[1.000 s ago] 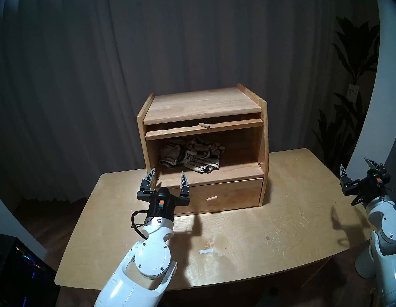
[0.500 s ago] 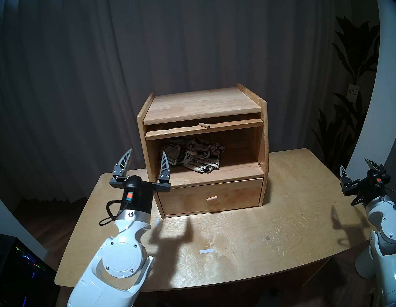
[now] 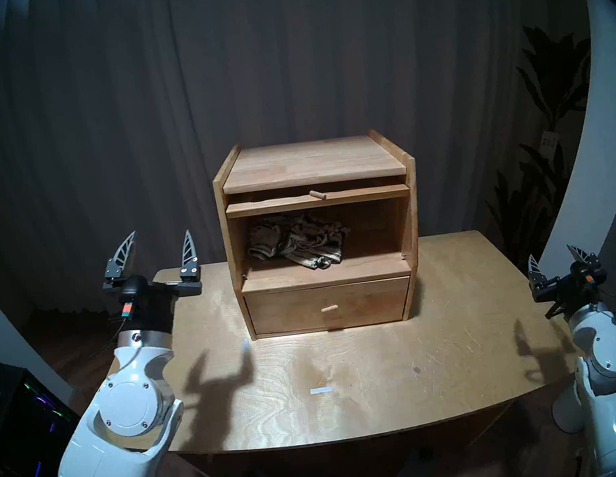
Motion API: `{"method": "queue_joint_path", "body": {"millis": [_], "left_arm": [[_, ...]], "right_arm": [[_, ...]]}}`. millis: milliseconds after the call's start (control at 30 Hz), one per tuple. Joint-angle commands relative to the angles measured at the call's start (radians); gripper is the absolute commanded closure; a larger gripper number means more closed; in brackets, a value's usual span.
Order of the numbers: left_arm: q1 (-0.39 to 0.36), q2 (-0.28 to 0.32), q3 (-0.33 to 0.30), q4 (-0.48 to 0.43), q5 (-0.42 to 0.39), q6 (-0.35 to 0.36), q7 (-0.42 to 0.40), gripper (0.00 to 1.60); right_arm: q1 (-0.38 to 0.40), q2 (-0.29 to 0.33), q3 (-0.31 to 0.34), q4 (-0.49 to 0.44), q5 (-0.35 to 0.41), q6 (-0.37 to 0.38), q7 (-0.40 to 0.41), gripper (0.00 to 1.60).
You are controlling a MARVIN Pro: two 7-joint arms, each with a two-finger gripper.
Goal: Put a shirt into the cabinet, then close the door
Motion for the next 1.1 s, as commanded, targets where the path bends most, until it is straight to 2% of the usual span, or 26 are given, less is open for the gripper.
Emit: {"method": "queue_joint_path", "body": {"millis": [0,167,200,333,400,433,467,500,533,600,633,767,800,867,933,967,1067], "left_arm": [[0.095,0.074,-0.102,0.086,-0.125,0.055,-0.072,0.00],[0.048,0.141,-0.111,0.100,-0.276,0.071,-0.168,0.00],[0.034,0.157,-0.112,0.087,-0.311,0.058,-0.207,0.00],[0.019,0.152,-0.126,0.046,-0.380,0.039,-0.285,0.00],[0.019,0.161,-0.141,0.037,-0.409,0.037,-0.325,0.00],[0.017,0.165,-0.144,0.039,-0.421,0.037,-0.338,0.00],[0.010,0.165,-0.141,0.049,-0.419,0.042,-0.336,0.00],[0.010,0.161,-0.142,0.049,-0.417,0.044,-0.333,0.00],[0.011,0.157,-0.140,0.049,-0.412,0.046,-0.327,0.00],[0.011,0.157,-0.141,0.051,-0.418,0.047,-0.334,0.00],[0.012,0.156,-0.141,0.052,-0.419,0.048,-0.335,0.00],[0.011,0.159,-0.143,0.054,-0.429,0.050,-0.345,0.00],[0.011,0.160,-0.143,0.054,-0.432,0.050,-0.348,0.00],[0.011,0.160,-0.142,0.055,-0.432,0.050,-0.348,0.00],[0.011,0.162,-0.143,0.056,-0.440,0.051,-0.355,0.00],[0.011,0.162,-0.143,0.057,-0.442,0.051,-0.357,0.00],[0.010,0.165,-0.145,0.057,-0.449,0.051,-0.365,0.00]], "right_arm": [[-0.004,0.003,0.002,-0.038,-0.002,-0.009,0.004,0.00],[-0.012,0.001,0.004,-0.048,-0.002,-0.007,0.005,0.00],[-0.013,0.001,0.004,-0.049,-0.002,-0.007,0.005,0.00],[0.007,-0.025,0.013,-0.057,0.021,-0.006,-0.020,0.00],[0.016,-0.030,0.020,-0.074,0.005,0.011,-0.048,0.00],[0.015,-0.022,0.018,-0.080,-0.023,0.020,-0.063,0.00],[-0.001,0.023,0.010,-0.080,-0.127,0.030,-0.086,0.00],[-0.010,0.054,0.003,-0.075,-0.172,0.032,-0.085,0.00],[-0.021,0.088,-0.001,-0.068,-0.195,0.026,-0.069,0.00],[-0.007,0.087,-0.017,-0.085,-0.217,0.027,-0.059,0.00],[-0.004,0.108,-0.022,-0.089,-0.234,0.027,-0.058,0.00],[0.024,0.131,-0.054,-0.107,-0.338,0.034,-0.049,0.00],[0.030,0.160,-0.067,-0.111,-0.372,0.035,-0.045,0.00],[0.041,0.142,-0.073,-0.119,-0.383,0.031,-0.038,0.00],[0.062,0.197,-0.109,-0.132,-0.464,0.030,-0.028,0.00],[0.074,0.189,-0.121,-0.142,-0.489,0.028,-0.022,0.00],[0.103,0.222,-0.164,-0.160,-0.558,0.031,0.003,0.00]]}}
